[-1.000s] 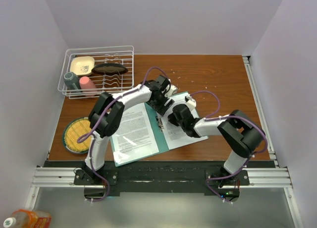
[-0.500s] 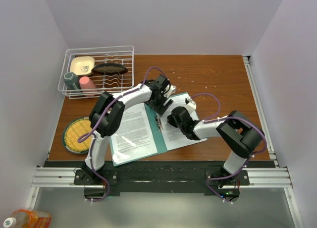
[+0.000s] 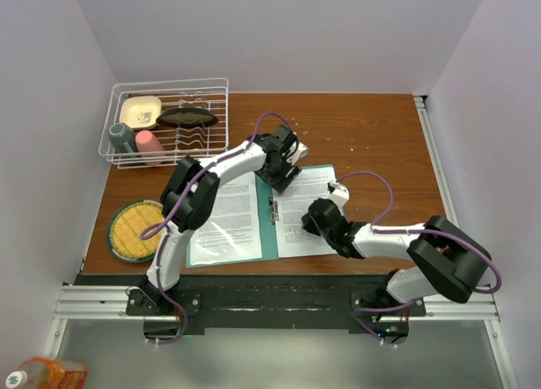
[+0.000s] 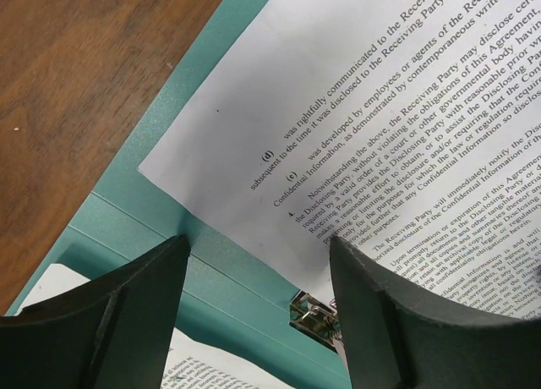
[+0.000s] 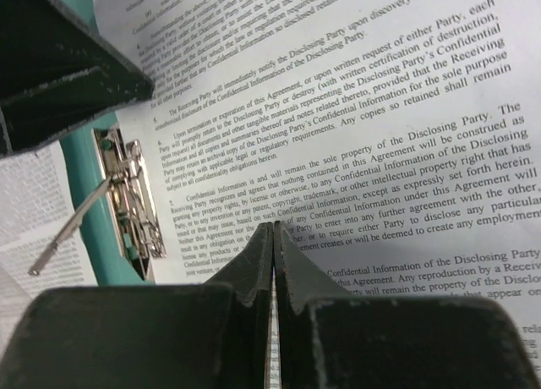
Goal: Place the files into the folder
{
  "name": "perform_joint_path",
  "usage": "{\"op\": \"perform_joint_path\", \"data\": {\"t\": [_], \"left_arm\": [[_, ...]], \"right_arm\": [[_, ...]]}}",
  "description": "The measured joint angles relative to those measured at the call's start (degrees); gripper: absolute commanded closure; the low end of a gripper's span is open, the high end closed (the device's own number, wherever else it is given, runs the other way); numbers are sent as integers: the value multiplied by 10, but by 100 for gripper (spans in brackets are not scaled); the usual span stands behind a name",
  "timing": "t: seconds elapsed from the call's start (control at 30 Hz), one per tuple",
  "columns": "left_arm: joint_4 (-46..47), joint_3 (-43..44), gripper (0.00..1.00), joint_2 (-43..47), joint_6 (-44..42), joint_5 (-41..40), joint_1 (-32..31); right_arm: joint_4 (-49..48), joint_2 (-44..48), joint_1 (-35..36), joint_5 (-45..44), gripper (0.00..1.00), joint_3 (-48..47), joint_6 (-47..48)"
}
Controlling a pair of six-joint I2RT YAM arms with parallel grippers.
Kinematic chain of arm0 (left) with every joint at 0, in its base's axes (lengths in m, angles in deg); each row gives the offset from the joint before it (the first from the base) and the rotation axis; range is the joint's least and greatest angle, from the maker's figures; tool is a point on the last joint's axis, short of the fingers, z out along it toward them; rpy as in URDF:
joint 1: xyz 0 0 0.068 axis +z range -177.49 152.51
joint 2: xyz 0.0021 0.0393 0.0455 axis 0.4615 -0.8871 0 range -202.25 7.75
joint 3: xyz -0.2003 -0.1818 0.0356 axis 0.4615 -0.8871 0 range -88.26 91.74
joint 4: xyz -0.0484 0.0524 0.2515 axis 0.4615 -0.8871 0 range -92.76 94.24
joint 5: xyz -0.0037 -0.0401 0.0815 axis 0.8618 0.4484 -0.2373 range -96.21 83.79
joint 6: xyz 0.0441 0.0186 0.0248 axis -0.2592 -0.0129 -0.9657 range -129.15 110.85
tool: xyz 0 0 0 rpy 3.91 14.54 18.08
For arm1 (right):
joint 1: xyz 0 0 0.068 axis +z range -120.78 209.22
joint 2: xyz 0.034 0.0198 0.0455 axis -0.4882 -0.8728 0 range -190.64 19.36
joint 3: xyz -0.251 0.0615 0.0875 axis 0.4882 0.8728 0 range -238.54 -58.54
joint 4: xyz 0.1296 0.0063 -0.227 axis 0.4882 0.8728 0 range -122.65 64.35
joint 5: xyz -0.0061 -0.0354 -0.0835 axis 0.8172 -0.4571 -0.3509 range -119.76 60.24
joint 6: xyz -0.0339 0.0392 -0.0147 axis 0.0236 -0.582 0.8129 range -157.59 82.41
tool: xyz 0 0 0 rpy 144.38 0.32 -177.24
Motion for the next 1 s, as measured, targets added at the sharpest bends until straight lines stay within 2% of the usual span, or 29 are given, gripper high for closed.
{"op": "perform_joint_path", "data": {"t": [0.17,0.33,0.47,0.77,1.0], "left_arm": [[9,-8,29,4,-2,3,0],[15,-7,30,3,-16,10,-6],[22,-5,31,1,-28,17,-15],[30,-3,31,-1,-47,30,-25],[32,-4,31,-1,-54,35,-25]], "right_arm": [[-31,11,2,28,100,2,84],[-182,14,3,64,100,44,171],[-288,-21,3,104,100,52,219],[-457,-100,2,184,100,52,238],[-543,-149,-1,224,100,51,237]]}}
